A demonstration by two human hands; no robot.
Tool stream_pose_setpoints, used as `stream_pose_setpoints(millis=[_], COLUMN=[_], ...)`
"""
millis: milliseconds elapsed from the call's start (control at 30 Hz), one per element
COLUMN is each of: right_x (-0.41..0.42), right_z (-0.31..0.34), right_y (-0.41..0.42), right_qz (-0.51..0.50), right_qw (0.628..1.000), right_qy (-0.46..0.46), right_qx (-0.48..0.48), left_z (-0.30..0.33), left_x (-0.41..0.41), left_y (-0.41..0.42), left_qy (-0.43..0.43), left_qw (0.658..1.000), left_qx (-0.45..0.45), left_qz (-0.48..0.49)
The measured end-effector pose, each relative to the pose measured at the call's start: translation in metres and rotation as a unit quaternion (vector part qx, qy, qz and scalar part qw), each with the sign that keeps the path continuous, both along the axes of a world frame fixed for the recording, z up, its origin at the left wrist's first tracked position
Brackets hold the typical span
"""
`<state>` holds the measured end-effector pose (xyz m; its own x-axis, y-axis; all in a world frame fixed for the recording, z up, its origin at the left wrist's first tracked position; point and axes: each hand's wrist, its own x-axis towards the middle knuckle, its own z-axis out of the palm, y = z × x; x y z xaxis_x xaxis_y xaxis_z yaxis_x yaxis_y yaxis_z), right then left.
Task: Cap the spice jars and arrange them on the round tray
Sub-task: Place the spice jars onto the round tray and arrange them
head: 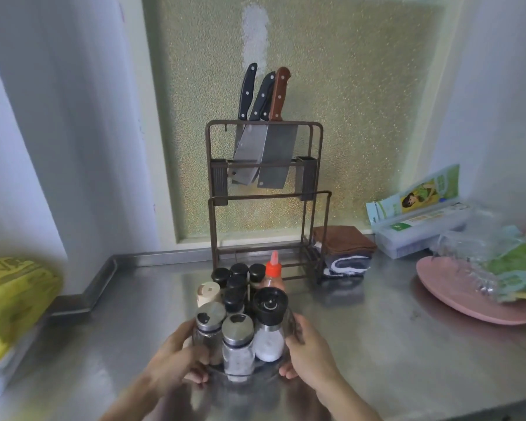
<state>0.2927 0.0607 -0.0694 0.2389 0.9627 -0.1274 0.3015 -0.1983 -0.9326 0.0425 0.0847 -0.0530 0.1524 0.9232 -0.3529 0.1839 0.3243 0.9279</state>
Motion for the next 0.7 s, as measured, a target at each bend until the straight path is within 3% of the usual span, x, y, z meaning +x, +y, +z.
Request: stream_pose_setpoints(millis=[300,700], right_x=[-0.001,-0.075], right_z=[0.005,0.017], right_y=[0.0,0.015], right_qz=[-0.003,0.077], right_qw=[0.999,0.996], right_qy=[-0.028,-0.036], right_qx=[0.026,0.031], left_z=[-0.005,0.001], left_x=[-0.007,-0.077], left_y=[-0.002,-0.006], left_qy=[-0.068,-0.066], left_qw=[0.997,0.995], left_qx=[0.022,0.034], left_qz=[-0.008,0.066])
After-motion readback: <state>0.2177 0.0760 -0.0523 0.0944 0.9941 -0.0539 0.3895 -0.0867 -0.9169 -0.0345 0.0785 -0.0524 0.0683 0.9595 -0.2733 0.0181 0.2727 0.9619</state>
